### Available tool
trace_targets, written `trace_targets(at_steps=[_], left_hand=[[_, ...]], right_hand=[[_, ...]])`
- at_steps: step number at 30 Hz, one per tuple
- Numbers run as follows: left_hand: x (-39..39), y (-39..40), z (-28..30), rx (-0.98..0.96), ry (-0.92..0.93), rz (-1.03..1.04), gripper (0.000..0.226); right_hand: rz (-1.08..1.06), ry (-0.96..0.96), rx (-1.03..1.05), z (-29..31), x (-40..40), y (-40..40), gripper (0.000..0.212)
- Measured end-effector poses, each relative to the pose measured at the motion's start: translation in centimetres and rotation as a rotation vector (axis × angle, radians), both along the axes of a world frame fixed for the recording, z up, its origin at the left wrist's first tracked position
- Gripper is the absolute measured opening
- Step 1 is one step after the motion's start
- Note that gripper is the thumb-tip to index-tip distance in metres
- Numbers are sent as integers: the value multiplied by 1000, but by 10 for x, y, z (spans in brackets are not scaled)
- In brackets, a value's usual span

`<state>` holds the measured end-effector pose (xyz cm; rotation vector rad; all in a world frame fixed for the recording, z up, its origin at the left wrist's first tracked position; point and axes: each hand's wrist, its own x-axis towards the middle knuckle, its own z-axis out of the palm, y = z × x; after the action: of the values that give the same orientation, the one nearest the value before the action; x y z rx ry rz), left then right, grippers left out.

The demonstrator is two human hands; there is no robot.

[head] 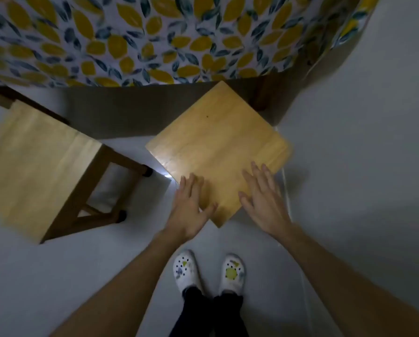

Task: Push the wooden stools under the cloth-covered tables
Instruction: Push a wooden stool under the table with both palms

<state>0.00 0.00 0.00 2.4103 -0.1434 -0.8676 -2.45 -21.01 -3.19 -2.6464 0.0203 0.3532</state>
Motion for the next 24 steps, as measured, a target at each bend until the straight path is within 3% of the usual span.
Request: trace_targets(at_steps=[8, 13, 24], left_hand=[[-2, -12, -73, 302, -383, -130, 71], [16, -10, -77, 328, -420, -155, 70], [158, -2, -84, 327, -474, -185, 72]], right_hand=[[17, -221, -212, -64, 7, 7, 62], [10, -331, -220, -74, 24, 8, 57], [4, -299, -246, -74, 159, 14, 60]])
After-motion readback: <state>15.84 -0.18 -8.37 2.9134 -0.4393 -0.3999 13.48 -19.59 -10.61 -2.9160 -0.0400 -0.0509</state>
